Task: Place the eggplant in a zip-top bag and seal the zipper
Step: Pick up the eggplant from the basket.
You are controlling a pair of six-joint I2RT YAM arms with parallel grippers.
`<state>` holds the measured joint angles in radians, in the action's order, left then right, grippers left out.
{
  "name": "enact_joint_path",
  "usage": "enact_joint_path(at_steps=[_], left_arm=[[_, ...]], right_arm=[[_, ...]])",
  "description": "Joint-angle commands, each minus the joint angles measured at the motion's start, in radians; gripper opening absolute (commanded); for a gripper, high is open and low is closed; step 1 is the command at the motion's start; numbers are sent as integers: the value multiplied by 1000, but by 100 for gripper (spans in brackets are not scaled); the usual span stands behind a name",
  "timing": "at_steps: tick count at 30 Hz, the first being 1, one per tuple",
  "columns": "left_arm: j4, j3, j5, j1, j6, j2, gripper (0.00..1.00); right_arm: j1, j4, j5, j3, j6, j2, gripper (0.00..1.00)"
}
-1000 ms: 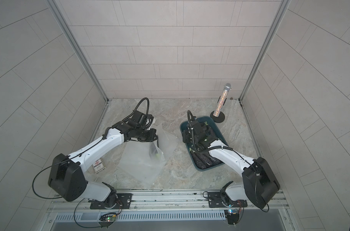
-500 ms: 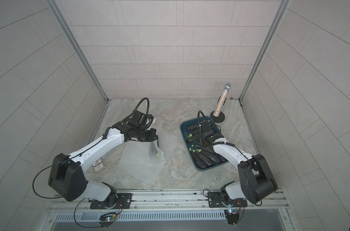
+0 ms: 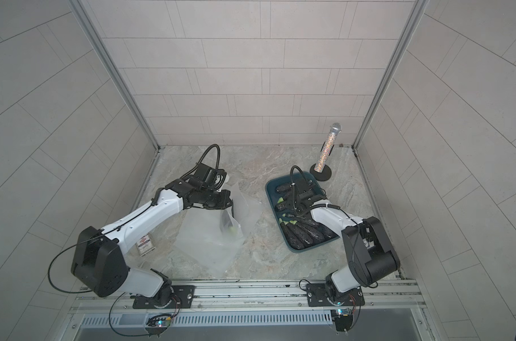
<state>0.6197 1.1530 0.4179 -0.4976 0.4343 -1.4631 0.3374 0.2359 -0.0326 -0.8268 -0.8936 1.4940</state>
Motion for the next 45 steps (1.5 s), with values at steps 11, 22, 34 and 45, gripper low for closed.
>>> enact_joint_path(at_steps=[11,22,34,45], left_arm=[[2,-12,-3,2,-22,-3,0],[-5,-33,-7,2,-19,6,0],[-2,-33,-11,2,-18,5,0],[-3,-31,-15,2,-16,-7,0]], right_arm=[[-6,-118,43,31,-221,15,50],[-7,-147,24,15,-275,99,50],[-12,-224,-11,36,-336,173,44],[-12,-229,26,55,-310,80,26]])
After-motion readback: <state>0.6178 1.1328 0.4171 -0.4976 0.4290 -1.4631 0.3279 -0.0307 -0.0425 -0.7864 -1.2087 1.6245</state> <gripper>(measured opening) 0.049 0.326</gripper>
